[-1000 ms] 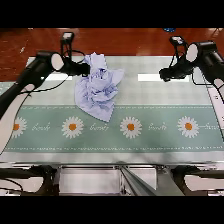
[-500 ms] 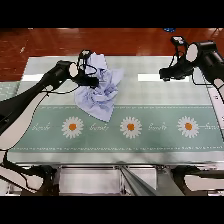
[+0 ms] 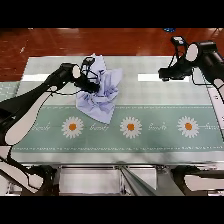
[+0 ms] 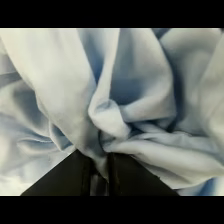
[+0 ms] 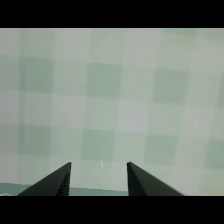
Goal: Fold the shirts.
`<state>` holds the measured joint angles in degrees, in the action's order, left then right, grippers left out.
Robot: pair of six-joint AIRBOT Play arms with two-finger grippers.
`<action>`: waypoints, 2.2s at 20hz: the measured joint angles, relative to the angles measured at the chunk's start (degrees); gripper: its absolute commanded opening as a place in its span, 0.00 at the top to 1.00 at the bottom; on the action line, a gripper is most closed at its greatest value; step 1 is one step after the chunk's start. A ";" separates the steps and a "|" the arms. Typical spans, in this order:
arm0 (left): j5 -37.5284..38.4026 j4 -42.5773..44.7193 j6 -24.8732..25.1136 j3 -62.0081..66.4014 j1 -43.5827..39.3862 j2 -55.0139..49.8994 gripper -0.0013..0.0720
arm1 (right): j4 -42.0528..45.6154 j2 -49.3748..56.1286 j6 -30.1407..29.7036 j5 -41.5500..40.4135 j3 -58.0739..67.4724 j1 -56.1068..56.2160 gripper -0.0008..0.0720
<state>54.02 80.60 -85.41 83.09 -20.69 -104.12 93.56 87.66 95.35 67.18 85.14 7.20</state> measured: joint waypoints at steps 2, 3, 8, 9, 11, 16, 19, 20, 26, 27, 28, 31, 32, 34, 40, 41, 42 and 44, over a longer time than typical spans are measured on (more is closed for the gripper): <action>4.13 0.04 0.15 1.57 0.07 -0.02 0.95 | -0.20 -0.26 0.07 0.50 0.00 0.00 0.43; 5.53 0.15 0.17 2.80 0.15 0.15 0.95 | -0.22 -0.61 0.04 0.68 0.00 0.00 0.43; 10.75 0.63 0.24 11.82 0.39 5.73 0.95 | -0.35 -5.81 0.04 1.55 0.00 0.00 0.43; 10.51 0.55 0.00 13.60 0.39 7.34 0.95 | -0.37 -7.48 0.02 1.62 0.00 0.07 0.43; 11.17 0.42 -0.52 17.05 0.35 10.82 0.95 | -0.55 -11.13 -0.20 1.95 0.00 0.11 0.43; 12.74 -0.22 -1.18 25.29 -0.22 19.78 0.95 | -1.42 -21.81 -0.98 2.45 0.00 0.13 0.43; 12.63 -1.86 -1.38 30.62 -0.94 24.41 0.95 | -1.49 -27.98 -1.25 2.86 0.00 0.13 0.43; 12.33 -2.84 -1.38 32.00 -1.40 26.03 0.95 | -1.64 -29.81 -1.27 2.99 0.00 0.13 0.43; 9.29 -5.60 -3.91 31.95 -8.02 34.91 0.95 | -1.77 -38.29 -1.53 4.04 0.02 0.13 0.43; 8.87 -5.75 -5.46 30.01 -9.44 36.41 0.95 | -1.75 -39.01 -1.62 4.48 0.02 0.13 0.43; 8.68 -5.84 -6.88 27.36 -10.93 38.01 0.95 | -1.75 -39.54 -1.70 4.83 0.00 0.13 0.43; 5.22 -5.99 -10.91 14.38 -16.28 44.00 0.95 | -1.68 -40.48 -2.12 6.27 -0.46 0.13 0.43; 3.52 -6.19 -12.17 9.07 -18.01 46.14 0.95 | -1.70 -40.65 -2.16 6.51 -0.96 0.13 0.43; 0.11 -6.27 -15.13 -2.86 -20.90 50.21 0.95 | -2.05 -40.81 -2.27 6.86 -2.73 0.13 0.43; -10.45 -6.27 -23.10 -35.58 -24.06 54.03 0.95 | -9.92 -40.98 -2.23 5.35 -15.10 0.13 0.43; -11.06 -6.25 -23.76 -38.88 -24.22 53.55 0.94 | -11.19 -40.98 -2.10 4.31 -17.68 0.13 0.43; -11.23 -6.25 -24.37 -41.64 -24.30 52.83 0.80 | -12.28 -40.96 -1.84 3.34 -20.41 0.13 0.43; -12.13 -6.25 -24.94 -44.78 -24.44 51.19 0.30 | -14.21 -41.00 -1.09 0.92 -25.09 0.13 0.43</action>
<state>41.89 74.35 -110.34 38.30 -45.12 -52.93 79.35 46.65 94.26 68.10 60.05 7.33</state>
